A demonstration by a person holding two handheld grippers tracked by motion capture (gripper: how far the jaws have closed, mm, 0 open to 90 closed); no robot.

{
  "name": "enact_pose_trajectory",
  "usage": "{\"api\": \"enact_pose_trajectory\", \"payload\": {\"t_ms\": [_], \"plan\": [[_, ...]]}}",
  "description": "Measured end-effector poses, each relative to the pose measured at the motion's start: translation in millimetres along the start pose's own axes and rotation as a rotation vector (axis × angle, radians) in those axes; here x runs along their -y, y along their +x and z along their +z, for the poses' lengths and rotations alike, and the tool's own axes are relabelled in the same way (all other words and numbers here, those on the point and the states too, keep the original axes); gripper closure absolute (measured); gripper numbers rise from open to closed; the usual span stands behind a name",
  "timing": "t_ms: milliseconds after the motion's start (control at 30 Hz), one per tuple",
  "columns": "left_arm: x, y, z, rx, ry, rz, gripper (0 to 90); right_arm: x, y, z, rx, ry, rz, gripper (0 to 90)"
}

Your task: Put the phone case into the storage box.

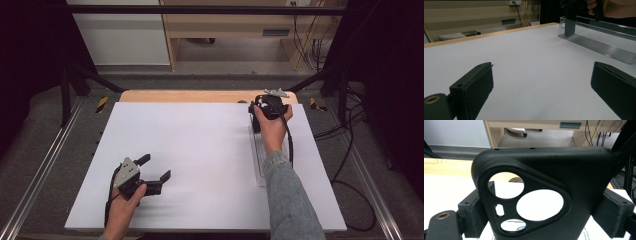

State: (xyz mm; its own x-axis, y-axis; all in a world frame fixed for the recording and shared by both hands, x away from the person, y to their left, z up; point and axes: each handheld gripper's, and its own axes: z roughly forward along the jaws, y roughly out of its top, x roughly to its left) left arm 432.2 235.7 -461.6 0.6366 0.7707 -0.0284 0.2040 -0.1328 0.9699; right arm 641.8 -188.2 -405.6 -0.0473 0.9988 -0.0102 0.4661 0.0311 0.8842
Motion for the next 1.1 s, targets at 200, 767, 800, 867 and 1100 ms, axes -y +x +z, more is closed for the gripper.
{"api": "enact_pose_trajectory", "payload": {"t_ms": [200,767,800,867,1100], "plan": [[0.2,-0.1,0.1,0.002,0.001,0.0,4.6,0.0,-0.4,0.5,0.002,-0.004,0.004,12.6],[0.5,-1.5,1.2,0.01,0.006,0.003,4.6,-0.4,-0.9,-0.6,-0.029,-0.013,0.02,5.7],[0.4,-1.5,1.1,0.01,0.006,0.004,4.6,-0.6,-0.7,-0.6,-0.037,-0.014,0.03,5.9],[0.5,-1.5,1.2,0.01,0.006,0.004,4.6,-0.6,-0.1,-0.1,-0.055,-0.017,0.049,5.9],[0.4,-1.2,0.9,0.009,0.006,0.003,4.6,-1.2,3.4,-1.0,-0.059,-0.032,0.035,5.5]]}}
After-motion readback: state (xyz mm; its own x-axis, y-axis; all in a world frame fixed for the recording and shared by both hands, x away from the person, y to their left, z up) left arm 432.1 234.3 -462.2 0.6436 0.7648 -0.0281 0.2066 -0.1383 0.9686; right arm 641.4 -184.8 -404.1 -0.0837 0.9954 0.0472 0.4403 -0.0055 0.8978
